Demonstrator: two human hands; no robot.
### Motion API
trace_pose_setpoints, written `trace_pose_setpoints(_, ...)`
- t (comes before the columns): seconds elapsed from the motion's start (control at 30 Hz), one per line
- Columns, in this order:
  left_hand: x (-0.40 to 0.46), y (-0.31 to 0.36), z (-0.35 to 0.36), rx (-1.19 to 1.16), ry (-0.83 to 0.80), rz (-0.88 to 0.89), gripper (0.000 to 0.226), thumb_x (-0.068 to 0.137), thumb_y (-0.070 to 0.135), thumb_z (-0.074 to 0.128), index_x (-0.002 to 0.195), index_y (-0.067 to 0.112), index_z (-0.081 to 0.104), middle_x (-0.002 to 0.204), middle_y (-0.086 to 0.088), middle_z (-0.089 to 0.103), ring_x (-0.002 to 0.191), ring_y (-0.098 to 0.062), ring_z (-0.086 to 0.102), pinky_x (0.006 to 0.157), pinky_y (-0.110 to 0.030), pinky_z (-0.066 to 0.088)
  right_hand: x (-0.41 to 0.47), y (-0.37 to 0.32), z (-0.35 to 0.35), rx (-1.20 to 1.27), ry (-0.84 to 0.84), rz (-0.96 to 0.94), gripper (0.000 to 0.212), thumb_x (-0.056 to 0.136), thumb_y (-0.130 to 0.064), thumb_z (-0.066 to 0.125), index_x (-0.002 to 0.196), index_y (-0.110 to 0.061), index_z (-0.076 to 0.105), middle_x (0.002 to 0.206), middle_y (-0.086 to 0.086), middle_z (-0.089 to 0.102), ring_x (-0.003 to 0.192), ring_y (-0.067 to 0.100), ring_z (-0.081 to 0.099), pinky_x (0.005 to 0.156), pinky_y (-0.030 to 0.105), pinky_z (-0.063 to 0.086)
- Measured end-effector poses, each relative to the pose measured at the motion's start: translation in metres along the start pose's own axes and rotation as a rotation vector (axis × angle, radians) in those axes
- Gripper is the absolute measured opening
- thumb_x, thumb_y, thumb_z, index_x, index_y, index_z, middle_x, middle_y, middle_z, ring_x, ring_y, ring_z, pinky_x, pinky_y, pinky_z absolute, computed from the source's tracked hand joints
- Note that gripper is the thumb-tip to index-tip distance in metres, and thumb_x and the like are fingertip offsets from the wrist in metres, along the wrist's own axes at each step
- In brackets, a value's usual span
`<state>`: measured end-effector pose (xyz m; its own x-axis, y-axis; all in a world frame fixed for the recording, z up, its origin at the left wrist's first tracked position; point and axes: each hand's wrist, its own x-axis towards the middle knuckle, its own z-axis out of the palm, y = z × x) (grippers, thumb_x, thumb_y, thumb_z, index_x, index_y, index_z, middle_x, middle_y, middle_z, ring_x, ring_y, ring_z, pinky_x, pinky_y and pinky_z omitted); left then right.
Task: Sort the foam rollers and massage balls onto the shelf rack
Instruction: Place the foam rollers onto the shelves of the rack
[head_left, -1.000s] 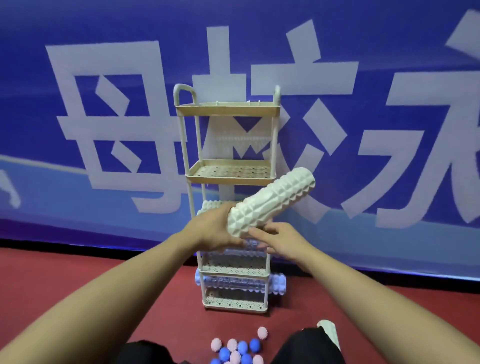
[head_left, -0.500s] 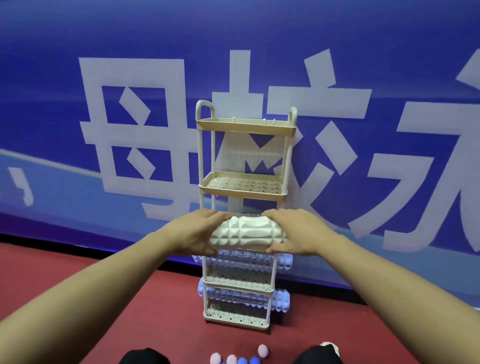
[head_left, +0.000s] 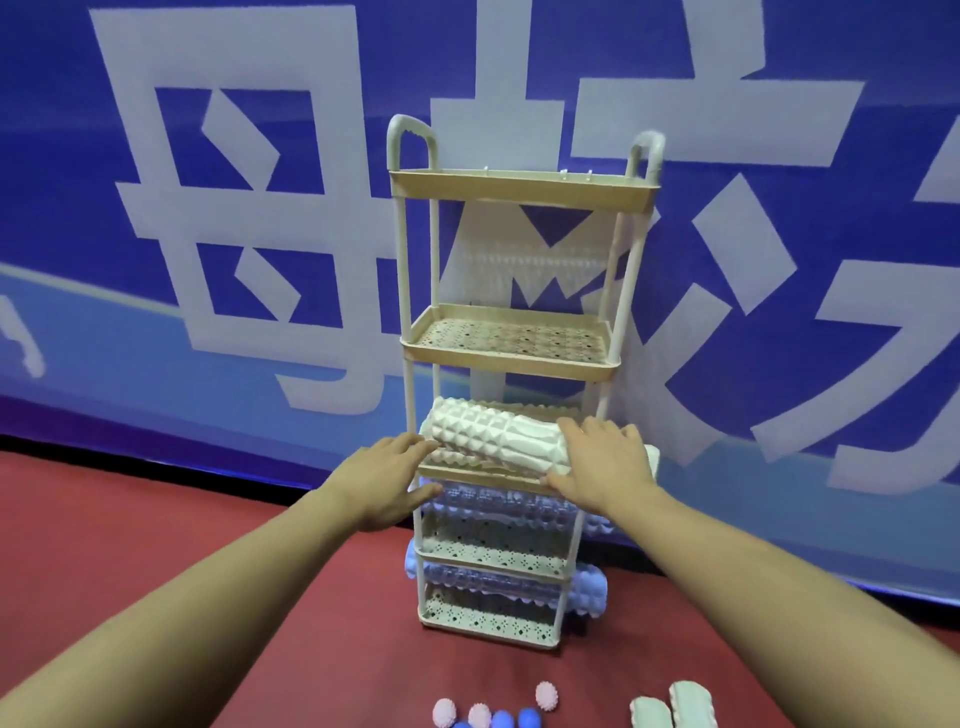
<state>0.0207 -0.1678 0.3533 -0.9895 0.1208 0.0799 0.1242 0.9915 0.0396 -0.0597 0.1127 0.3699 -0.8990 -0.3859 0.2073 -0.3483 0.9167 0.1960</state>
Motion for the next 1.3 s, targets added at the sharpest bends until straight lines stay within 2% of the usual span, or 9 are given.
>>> trace_pose_setpoints(0.13,0.025,-0.016,0.026,-0.010,-0.029,-0.003,0.064,0.100,0.062,0.037,0.154,0.029,0.029,0.158,0.005,0.033,0.139,-0.021,0.040,0.109,-0.042,0.039,0.044,-0.027,0.020,0.012,0.010,0.097,0.074,0.083,-0.068,0.059,0.137,-0.019,0.046,0.131,0.010,0.058,0.119,0.031,0.056,0.095,0.044,0.038)
trace_pose_setpoints(0.4,0.064,-0.038,0.064,-0.005,-0.077,0.000,0.064,0.100,0.063,0.034,0.154,0.027,0.031,0.160,0.004,0.031,0.139,-0.021,0.039,0.109,-0.041,0.037,0.129,-0.044,0.055,0.041,-0.031,-0.019,0.062,0.086,-0.062,0.063,0.130,-0.019,0.051,0.122,0.009,0.063,0.114,0.032,0.059,0.091,0.043,0.039)
trace_pose_setpoints(0.5,0.070,-0.041,0.081,-0.043,-0.111,-0.015,0.065,0.099,0.064,0.035,0.152,0.028,0.034,0.159,0.006,0.031,0.141,-0.020,0.038,0.110,-0.041,0.038,0.151,-0.041,0.066,0.169,-0.115,0.002,0.058,0.089,-0.050,0.067,0.132,-0.015,0.053,0.125,0.010,0.060,0.117,0.034,0.057,0.092,0.042,0.043)
trace_pose_setpoints(0.6,0.071,-0.041,0.096,-0.077,-0.126,-0.014,0.064,0.098,0.066,0.036,0.151,0.031,0.035,0.157,0.007,0.033,0.140,-0.020,0.038,0.109,-0.042,0.039,0.159,-0.035,0.079,0.309,-0.269,0.103,0.051,0.094,-0.038,0.067,0.132,-0.006,0.056,0.118,0.012,0.064,0.110,0.033,0.061,0.079,0.036,0.045)
trace_pose_setpoints(0.73,0.072,-0.035,0.104,-0.101,-0.150,-0.028,0.065,0.097,0.067,0.035,0.151,0.030,0.036,0.157,0.007,0.035,0.139,-0.020,0.040,0.108,-0.043,0.040,0.149,-0.028,0.081,0.175,-0.131,0.108,0.045,0.098,-0.013,0.053,0.142,-0.010,0.046,0.143,0.014,0.050,0.129,0.034,0.050,0.095,0.040,0.043)
trace_pose_setpoints(0.83,0.073,-0.023,0.099,-0.089,-0.130,-0.022,0.062,0.098,0.065,0.037,0.148,0.028,0.039,0.155,0.005,0.038,0.138,-0.021,0.041,0.107,-0.041,0.040,0.140,-0.023,0.076,0.106,-0.193,0.118,0.039,0.089,0.002,0.049,0.124,-0.010,0.061,0.128,0.013,0.062,0.115,0.035,0.059,0.088,0.041,0.048)
trace_pose_setpoints(0.9,0.074,-0.014,0.093,-0.077,-0.116,-0.010,0.061,0.099,0.063,0.037,0.147,0.027,0.040,0.153,0.005,0.040,0.137,-0.021,0.041,0.107,-0.039,0.038,0.133,-0.015,0.072,0.057,-0.220,0.105,0.026,0.090,-0.001,0.052,0.108,-0.012,0.067,0.112,0.008,0.069,0.104,0.032,0.064,0.078,0.037,0.045)
trace_pose_setpoints(1.0,0.073,-0.001,0.082,-0.080,-0.114,0.004,0.063,0.099,0.063,0.037,0.150,0.027,0.037,0.153,0.005,0.039,0.138,-0.021,0.041,0.108,-0.038,0.037,0.119,-0.003,0.067,0.083,-0.177,0.075,0.018,0.099,-0.015,0.049,0.110,-0.014,0.063,0.113,0.008,0.068,0.104,0.031,0.063,0.077,0.038,0.039)
trace_pose_setpoints(1.3,0.053,0.045,0.048,-0.028,-0.104,0.011,0.065,0.100,0.062,0.035,0.152,0.024,0.032,0.154,-0.002,0.039,0.136,-0.027,0.042,0.109,-0.046,0.038,0.042,0.013,0.061,0.234,-0.155,-0.068,0.051,0.102,-0.043,0.047,0.146,-0.017,0.043,0.146,0.003,0.047,0.131,0.029,0.049,0.102,0.044,0.045)
